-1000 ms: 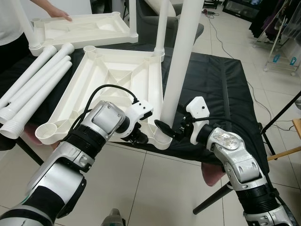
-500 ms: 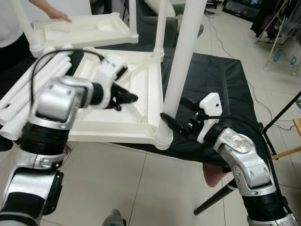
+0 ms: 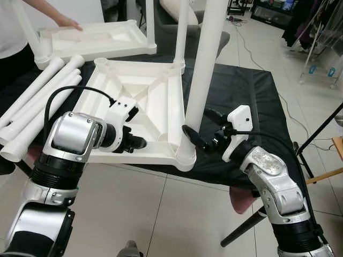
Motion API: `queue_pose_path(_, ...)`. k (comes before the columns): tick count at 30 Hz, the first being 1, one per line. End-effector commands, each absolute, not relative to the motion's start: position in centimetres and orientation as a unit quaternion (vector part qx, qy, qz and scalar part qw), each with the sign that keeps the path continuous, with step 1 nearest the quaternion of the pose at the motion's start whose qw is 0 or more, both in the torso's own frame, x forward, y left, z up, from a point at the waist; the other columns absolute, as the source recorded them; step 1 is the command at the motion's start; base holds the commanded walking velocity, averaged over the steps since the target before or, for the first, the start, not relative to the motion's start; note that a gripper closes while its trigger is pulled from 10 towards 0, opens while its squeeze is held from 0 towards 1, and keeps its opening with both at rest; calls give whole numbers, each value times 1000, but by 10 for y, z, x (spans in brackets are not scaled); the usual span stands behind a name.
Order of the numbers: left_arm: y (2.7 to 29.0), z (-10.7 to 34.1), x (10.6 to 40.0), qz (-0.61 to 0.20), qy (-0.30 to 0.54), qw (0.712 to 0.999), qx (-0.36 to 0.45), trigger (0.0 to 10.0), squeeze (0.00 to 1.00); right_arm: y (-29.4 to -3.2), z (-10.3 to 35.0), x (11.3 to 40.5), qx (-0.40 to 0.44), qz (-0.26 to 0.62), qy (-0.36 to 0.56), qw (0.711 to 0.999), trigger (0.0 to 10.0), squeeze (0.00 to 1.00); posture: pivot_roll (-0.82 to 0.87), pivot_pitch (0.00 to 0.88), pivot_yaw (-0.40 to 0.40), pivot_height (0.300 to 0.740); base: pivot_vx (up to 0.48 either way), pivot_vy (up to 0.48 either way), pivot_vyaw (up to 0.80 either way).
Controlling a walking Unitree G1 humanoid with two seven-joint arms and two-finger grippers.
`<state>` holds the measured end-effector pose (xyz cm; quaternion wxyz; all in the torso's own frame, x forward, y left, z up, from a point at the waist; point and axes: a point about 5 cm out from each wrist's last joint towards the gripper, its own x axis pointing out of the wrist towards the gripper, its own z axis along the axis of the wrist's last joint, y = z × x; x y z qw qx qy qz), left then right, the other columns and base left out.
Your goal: Building children table
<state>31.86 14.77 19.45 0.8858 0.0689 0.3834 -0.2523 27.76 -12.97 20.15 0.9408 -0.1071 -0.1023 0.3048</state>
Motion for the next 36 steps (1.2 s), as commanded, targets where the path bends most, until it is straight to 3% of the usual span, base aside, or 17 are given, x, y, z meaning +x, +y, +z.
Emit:
queue_pose_path(1,119,272,334,-330,-134,896,266,10000,0,-139,185,278,-102,268,-74,955,10000,0,194,0,0,740,0,0,0)
queue_pose_path(3,119,272,334,-330,-134,896,266,10000,0,-139,185,278,-102,268,-74,955,10000,0,194,0,0,740,0,0,0)
queue_pose_path(5,126,274,330,-293,-148,914,236,10000,0,-139,179,273,-104,249,-78,960,10000,0,186,0,0,740,0,0,0)
queue_pose_path(6,127,277,326,-289,-157,919,216,10000,0,-139,177,270,-108,238,-82,962,10000,0,186,196,-47,740,0,0,0)
queue_pose_path(36,127,277,326,-289,-157,919,216,10000,0,-139,177,270,-108,238,-82,962,10000,0,186,196,-47,740,0,0,0)
